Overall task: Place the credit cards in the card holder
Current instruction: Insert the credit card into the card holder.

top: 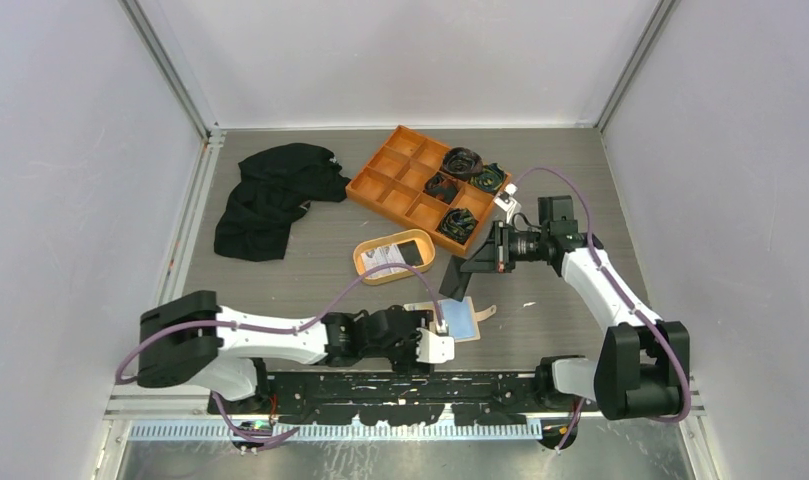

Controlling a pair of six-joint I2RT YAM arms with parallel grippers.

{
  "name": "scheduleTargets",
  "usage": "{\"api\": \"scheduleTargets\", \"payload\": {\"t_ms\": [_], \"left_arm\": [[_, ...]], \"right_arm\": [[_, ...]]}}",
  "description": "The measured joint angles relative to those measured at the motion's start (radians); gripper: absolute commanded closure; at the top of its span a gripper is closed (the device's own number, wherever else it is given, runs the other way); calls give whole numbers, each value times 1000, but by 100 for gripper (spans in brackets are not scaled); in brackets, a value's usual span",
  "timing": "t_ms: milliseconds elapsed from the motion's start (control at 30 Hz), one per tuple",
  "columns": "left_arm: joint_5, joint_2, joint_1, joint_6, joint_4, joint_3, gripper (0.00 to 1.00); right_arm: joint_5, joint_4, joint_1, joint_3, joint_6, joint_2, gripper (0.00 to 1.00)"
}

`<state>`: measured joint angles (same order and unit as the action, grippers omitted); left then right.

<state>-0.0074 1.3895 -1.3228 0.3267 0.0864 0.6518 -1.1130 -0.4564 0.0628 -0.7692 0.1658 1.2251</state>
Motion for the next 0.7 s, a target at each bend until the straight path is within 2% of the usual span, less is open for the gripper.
{"api": "scheduleTargets", "payload": {"t_ms": [333,567,700], "left_arm": [[-72,200,-6,83,104,44,38],[-93,208,24,41,160,18,55],[-88,183,66,-5,185,-18,59]], "right_arm": [[23,-7,-2,-2,1,25,99],[30,-19,-2,-3,-14,45,99],[39,-23,-2,-3,-22,64,99]]}}
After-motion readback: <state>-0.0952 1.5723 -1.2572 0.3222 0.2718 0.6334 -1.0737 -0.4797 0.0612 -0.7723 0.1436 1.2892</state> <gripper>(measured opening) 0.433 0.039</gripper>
